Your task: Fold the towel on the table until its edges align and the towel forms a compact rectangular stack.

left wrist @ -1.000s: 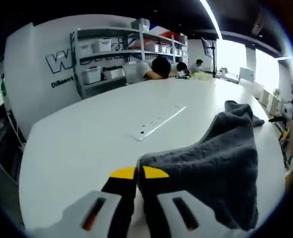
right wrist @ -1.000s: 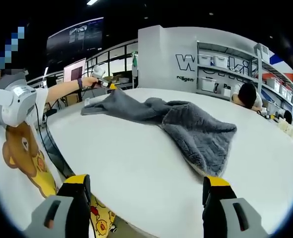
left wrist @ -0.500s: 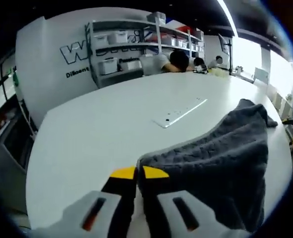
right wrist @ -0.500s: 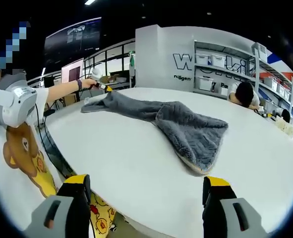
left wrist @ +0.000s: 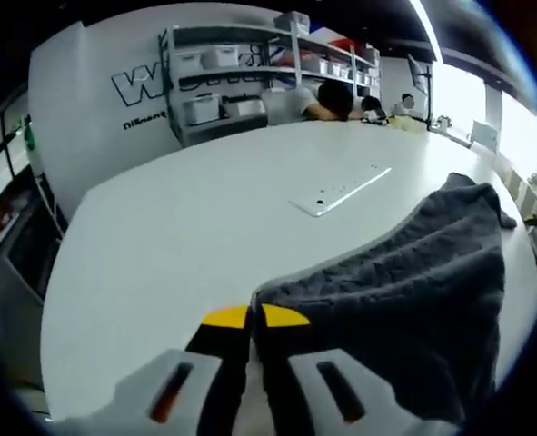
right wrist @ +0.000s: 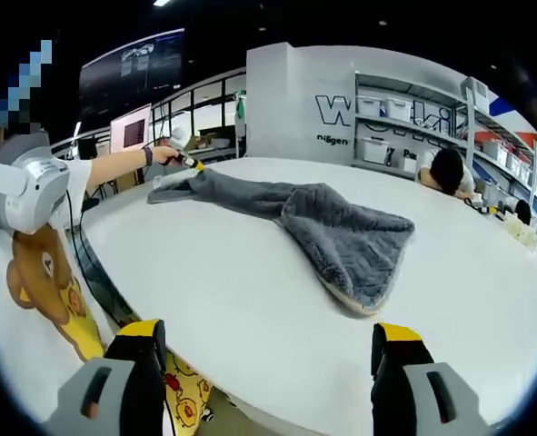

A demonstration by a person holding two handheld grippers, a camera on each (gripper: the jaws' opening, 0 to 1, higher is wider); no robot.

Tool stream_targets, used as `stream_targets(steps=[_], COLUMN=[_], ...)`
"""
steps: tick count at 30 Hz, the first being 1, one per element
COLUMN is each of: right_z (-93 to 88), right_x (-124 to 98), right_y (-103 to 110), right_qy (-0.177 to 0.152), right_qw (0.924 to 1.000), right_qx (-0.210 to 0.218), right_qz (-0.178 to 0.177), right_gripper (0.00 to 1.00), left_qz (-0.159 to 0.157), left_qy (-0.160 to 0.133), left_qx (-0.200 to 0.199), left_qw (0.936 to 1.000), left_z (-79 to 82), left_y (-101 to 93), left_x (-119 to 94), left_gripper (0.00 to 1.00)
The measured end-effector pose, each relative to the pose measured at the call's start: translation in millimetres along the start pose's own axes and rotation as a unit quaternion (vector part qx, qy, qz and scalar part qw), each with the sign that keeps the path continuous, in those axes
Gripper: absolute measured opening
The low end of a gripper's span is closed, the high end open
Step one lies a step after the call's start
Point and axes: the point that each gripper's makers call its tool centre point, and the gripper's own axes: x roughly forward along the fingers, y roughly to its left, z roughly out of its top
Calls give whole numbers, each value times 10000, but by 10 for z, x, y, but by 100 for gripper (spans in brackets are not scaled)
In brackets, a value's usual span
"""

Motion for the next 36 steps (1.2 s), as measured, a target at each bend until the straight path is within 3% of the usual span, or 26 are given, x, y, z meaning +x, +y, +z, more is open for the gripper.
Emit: stream_targets(steps=[16, 36], right_z=[2, -17], right_x=[35, 28], right_y=[46, 15], right_qy=[65, 66], right_qw=[10000, 10000], right_qx=[3, 30], right_qz=[-9, 8], right_gripper=[98, 98], left_qz=[-30, -13], left_qy=[114, 134], left_qx=[-44, -111], left_qw=[9999, 9998], left_z=[-119, -130], left_y=[-3, -8], left_x=[81, 70], left_gripper=[5, 6])
